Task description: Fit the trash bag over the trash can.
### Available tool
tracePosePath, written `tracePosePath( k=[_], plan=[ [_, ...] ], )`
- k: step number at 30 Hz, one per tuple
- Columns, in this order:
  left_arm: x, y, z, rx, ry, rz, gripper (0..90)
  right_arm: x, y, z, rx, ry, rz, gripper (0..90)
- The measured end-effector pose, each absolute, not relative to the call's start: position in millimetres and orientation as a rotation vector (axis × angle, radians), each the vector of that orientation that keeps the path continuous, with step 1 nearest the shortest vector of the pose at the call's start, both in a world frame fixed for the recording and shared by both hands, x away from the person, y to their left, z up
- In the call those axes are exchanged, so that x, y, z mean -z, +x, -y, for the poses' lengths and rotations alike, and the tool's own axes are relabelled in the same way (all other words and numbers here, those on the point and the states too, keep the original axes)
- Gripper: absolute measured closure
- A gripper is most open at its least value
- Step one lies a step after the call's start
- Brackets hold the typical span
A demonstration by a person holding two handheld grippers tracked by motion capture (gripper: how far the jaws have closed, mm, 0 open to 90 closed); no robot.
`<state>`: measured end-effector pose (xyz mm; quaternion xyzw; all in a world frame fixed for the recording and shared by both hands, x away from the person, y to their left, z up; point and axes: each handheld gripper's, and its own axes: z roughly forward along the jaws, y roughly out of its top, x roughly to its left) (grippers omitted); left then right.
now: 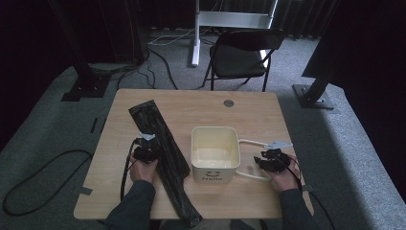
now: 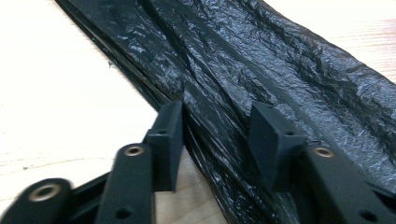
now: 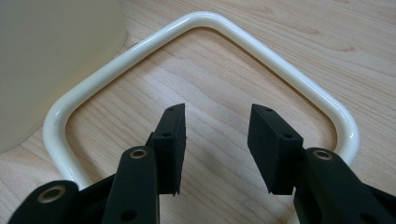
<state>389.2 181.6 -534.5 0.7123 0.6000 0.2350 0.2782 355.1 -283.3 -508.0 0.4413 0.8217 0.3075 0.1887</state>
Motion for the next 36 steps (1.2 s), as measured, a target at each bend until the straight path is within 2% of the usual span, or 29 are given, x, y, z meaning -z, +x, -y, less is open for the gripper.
tracePosePath(
  k=[9,11,19,26,36],
  plan=[
    [532.7,392.3,-187.6,-0.555,1.926,-1.576,85.5,508.1,355.1,283.4,-0.863,1.24,-2.313,56.4],
    [532.1,393.3,-187.8,-0.541,1.943,-1.56,89.3,508.2,355.1,283.6,-0.865,1.24,-2.312,56.4],
    [532.7,392.8,-200.7,-0.449,1.997,-1.438,90.0,507.9,355.0,284.7,-0.868,1.246,-2.309,56.6],
    [530.8,388.8,-202.6,-0.424,2.047,-1.318,90.0,507.9,355.0,284.4,-0.868,1.243,-2.309,56.6],
    [519.2,381.7,-206.5,-0.384,2.027,-1.192,90.0,507.4,354.5,284.7,-0.87,1.24,-2.31,56.8]
  ],
)
